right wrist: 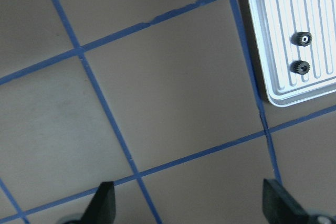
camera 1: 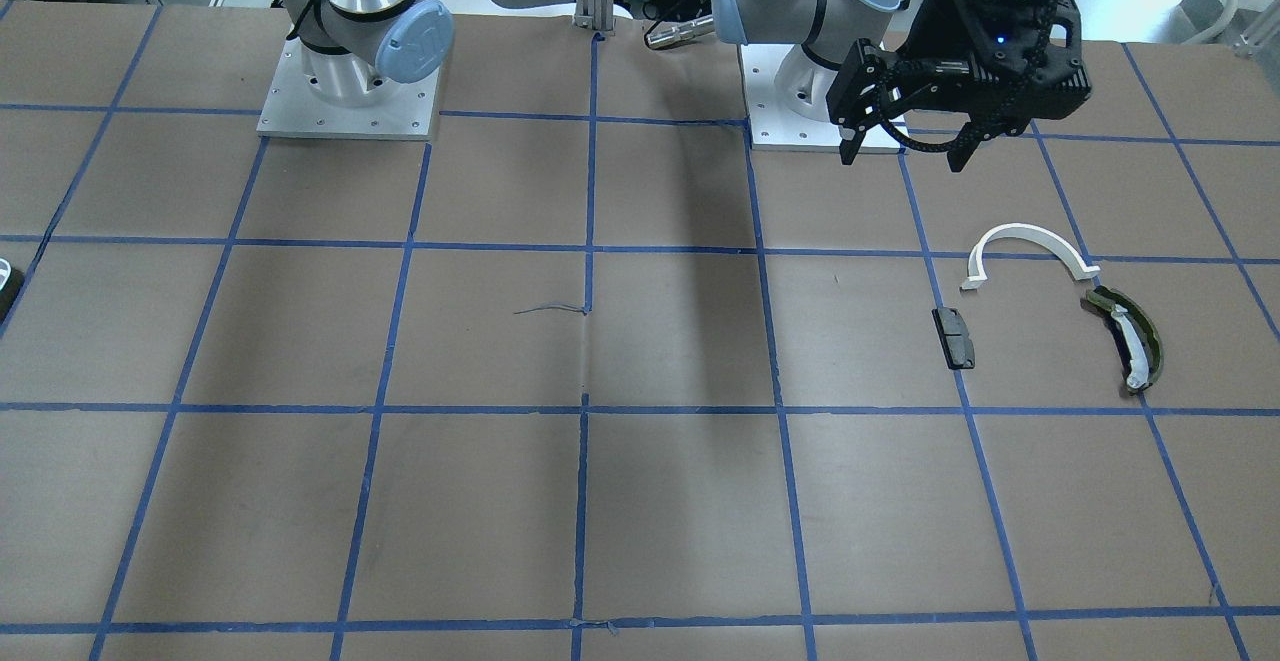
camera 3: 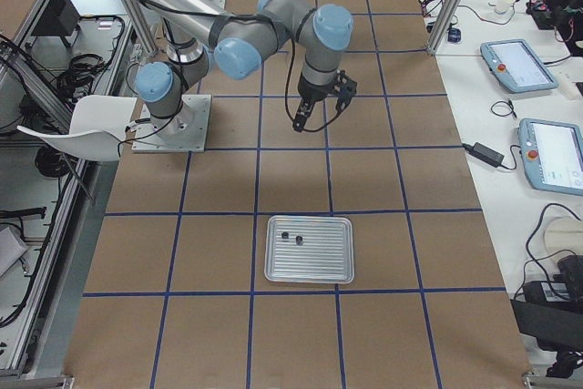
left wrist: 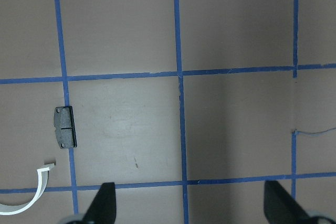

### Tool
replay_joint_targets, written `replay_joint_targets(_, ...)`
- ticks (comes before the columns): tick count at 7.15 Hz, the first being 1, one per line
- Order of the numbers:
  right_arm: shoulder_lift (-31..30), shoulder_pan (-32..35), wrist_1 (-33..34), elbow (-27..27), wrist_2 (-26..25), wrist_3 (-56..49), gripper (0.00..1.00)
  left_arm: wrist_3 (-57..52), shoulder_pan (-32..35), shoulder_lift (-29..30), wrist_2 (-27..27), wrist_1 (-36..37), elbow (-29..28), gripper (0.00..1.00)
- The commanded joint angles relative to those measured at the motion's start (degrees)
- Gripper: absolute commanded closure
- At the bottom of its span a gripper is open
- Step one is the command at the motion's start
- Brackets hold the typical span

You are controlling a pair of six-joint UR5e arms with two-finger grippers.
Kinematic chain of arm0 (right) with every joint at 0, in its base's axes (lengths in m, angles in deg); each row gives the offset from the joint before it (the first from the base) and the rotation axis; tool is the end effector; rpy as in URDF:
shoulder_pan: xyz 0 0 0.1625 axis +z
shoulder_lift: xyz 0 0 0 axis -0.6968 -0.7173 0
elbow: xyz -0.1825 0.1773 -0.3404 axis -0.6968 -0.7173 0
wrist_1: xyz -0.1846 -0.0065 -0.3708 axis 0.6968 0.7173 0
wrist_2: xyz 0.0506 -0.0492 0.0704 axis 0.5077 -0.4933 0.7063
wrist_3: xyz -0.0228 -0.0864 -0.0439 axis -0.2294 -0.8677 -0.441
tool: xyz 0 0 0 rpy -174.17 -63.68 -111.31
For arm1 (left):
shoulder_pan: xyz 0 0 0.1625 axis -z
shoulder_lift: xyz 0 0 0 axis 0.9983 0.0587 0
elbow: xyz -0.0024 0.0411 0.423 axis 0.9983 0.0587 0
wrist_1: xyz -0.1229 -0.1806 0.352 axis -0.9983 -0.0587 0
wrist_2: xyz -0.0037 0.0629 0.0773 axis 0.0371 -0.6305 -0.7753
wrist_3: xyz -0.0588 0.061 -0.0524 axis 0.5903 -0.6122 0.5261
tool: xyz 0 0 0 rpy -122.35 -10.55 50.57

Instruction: Place bearing gear from tray to pile

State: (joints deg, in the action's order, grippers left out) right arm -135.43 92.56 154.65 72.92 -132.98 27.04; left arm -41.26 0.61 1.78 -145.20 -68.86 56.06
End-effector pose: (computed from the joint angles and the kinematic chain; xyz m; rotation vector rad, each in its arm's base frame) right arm -0.2587 -0.4804 0.4140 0.5244 3.0821 0.2444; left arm -0.1128 -0.4720 0.5322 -0.0501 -3.1222 0.0693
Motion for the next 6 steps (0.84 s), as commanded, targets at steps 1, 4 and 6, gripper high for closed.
replay_joint_targets(1, 5.4, -5.0, 8.5, 0.0, -1.0, -10.6, 0.00, 0.0, 0.0, 0.0, -0.1, 0.0, 0.0, 0.00)
replay_joint_targets(4, 14.8, -10.2, 16.9, 0.0, -1.5, -16.0, 0.00, 0.0, 0.0, 0.0, 0.0, 0.0, 0.0, 0.00)
replay_joint_targets(6, 18.5, -11.0, 20.4, 0.4, -1.6, -16.3, 0.06, 0.0, 0.0, 0.0, 0.0, 0.0, 0.0, 0.00)
